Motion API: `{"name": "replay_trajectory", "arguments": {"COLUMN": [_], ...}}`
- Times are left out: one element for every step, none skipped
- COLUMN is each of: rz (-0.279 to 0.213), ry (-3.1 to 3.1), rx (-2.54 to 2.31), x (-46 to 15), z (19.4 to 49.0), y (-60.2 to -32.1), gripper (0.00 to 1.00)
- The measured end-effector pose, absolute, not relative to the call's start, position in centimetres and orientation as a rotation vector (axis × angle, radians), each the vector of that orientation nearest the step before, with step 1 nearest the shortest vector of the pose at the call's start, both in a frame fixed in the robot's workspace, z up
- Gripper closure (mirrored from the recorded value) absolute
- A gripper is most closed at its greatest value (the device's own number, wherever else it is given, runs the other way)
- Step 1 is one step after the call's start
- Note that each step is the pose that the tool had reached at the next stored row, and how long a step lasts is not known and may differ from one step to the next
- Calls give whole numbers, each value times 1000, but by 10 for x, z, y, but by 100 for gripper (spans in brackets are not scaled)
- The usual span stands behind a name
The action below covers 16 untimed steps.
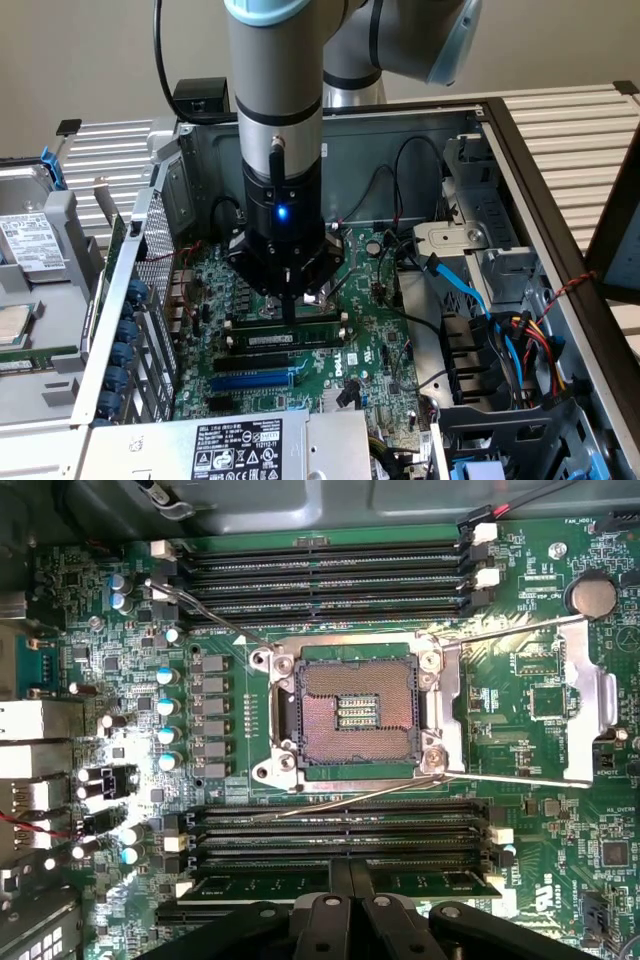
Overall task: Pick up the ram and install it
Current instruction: 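Press down the ram until it locks into place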
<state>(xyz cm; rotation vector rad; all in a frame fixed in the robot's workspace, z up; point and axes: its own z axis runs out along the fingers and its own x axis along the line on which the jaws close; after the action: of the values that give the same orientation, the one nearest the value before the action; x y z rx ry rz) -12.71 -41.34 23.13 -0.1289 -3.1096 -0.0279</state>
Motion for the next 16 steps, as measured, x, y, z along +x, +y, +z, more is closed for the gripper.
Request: {"name": "replay_trajectory", "arguments": {"rz": [-28, -28, -28, -28, -28, -29, -29, -29, -30, -30, -30, -30, -30, -30, -30, -30], "ry": [-3110, -3110, -3111, -3111, -3111, -3112, -3112, -3112, -3112, -3111, -3111, -3111, -3111, -3111, -3111, -3111], "rx": [-129, -129, -129, -129, -131, -139, -150, -164, -178, -192, -203, -209, -209, -209, -209, -209], "x": [-127, -127, -127, -127, -127, -127, -127, -127, -127, -127, -127, -127, -127, -127, -127, -127], "z": [232, 234, 235, 236, 236, 237, 237, 237, 238, 238, 238, 238, 238, 238, 238, 238], "y": [-413, -413, -413, -414, -414, -413, -413, -413, -414, -414, -413, -413, -413, -413, -413, -413], "gripper": [89, 89, 89, 89, 89, 89, 89, 89, 89, 89, 89, 89, 89, 89, 89, 89]}}
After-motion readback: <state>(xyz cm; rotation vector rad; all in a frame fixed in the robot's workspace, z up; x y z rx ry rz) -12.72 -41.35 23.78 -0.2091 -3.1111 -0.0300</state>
